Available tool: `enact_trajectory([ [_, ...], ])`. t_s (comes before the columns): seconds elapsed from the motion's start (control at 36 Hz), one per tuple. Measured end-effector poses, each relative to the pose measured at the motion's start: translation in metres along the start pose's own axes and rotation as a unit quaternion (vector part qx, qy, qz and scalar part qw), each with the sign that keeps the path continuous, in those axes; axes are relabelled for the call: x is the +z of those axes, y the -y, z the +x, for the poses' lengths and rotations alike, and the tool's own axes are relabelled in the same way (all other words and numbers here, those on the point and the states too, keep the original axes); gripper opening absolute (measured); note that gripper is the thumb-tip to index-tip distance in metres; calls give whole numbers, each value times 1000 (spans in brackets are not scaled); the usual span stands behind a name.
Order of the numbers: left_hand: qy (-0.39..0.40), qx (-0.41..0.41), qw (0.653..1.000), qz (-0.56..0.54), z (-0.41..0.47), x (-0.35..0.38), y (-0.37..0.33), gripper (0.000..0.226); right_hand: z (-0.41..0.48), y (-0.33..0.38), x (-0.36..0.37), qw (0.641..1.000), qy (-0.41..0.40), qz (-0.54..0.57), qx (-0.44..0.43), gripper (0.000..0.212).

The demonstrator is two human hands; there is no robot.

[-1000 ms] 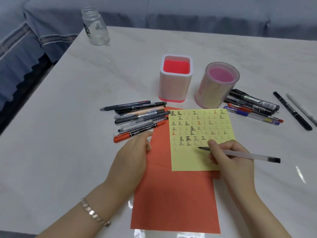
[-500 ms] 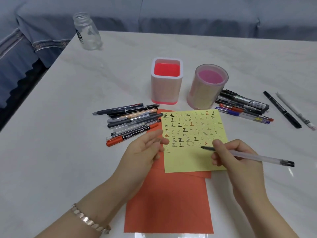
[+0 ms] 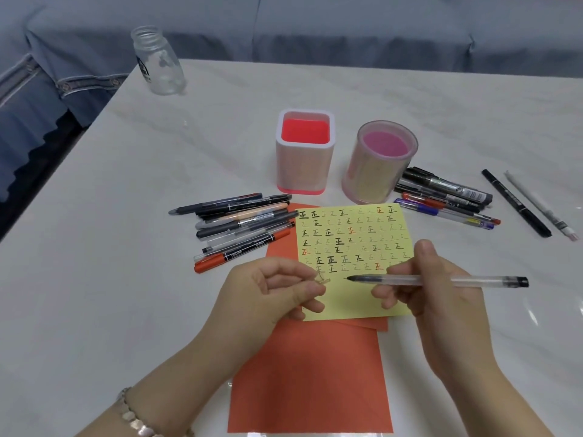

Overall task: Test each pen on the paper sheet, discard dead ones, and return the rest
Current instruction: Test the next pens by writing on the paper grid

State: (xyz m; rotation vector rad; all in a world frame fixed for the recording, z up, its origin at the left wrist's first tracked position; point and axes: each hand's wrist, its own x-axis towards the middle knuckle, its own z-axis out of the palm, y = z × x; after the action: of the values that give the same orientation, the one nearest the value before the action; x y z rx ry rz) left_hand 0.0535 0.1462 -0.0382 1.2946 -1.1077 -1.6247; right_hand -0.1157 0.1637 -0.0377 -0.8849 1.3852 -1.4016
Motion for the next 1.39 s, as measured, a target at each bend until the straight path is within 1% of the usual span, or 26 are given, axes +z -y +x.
enact_trajectory([
  [0.08,-1,9,1000,15,0,1,-1,25,1,-1,0,1000,0,-7,-7,47],
  [0.17,5,11,1000,29,0,3,-1,11,1,-4,0,1000,4,-10,-10,54],
  [0.19,8,12,999,33,0,3,-2,10,1,-5,0,1000,12,-14,-12,55],
  [0.22,13,14,999,35,-1,5,-2,10,1,-5,0,999,22,-19,-13,55],
  [0.31,25,22,999,41,-2,8,-2,16,-1,-5,0,999,40,-27,-10,41],
  [0.44,35,42,996,77,-1,13,-3,20,0,-5,0,998,49,-41,-7,36],
  [0.53,43,48,994,92,0,17,-6,20,2,-5,-4,997,61,-38,-22,34],
  [0.64,91,27,992,86,6,25,-15,21,5,-3,-12,994,95,-31,-48,28],
  [0.78,179,-61,982,31,15,34,-24,13,10,4,-25,990,106,-28,-88,27],
  [0.83,194,-66,977,52,20,38,-27,13,10,1,-29,991,96,-28,-88,26],
  [0.89,176,-30,975,134,24,42,-30,13,10,-6,-29,995,62,-8,-73,28],
  [0.92,164,12,963,215,27,44,-30,9,9,-11,-28,997,45,-1,-60,30],
  [0.94,169,70,926,332,30,46,-29,6,9,-16,-26,998,39,-9,-50,32],
  [0.97,180,133,855,468,31,47,-27,12,9,-18,-23,998,41,-30,-45,34],
  [1.0,190,173,778,573,30,47,-22,20,10,-20,-20,996,46,-62,-44,37],
  [1.03,187,190,737,621,30,46,-16,25,13,-22,-19,993,54,-97,-37,41],
  [1.06,167,187,737,628,31,44,-9,26,18,-22,-19,988,74,-133,-23,40],
  [1.08,139,177,756,614,32,42,-3,27,24,-22,-21,980,110,-163,-5,34],
  [1.14,65,158,801,573,35,31,6,25,40,-18,-25,956,193,-218,37,8],
  [1.17,28,154,811,564,37,24,10,24,50,-19,-29,944,200,-258,40,10],
  [1.19,-6,155,816,558,39,16,14,22,62,-19,-34,936,184,-298,23,18],
  [1.25,-68,167,822,541,39,2,20,21,88,-14,-44,924,92,-366,-56,19],
  [1.28,-95,185,815,540,39,-6,23,20,102,-9,-50,904,46,-412,-106,19],
  [1.31,-120,205,805,544,39,-13,25,19,118,-5,-56,873,11,-464,-151,21],
  [1.33,-144,219,797,544,39,-21,27,20,133,-2,-62,839,-12,-514,-176,25],
  [1.39,-175,236,795,531,41,-34,29,27,161,-2,-74,779,-33,-602,-173,36],
])
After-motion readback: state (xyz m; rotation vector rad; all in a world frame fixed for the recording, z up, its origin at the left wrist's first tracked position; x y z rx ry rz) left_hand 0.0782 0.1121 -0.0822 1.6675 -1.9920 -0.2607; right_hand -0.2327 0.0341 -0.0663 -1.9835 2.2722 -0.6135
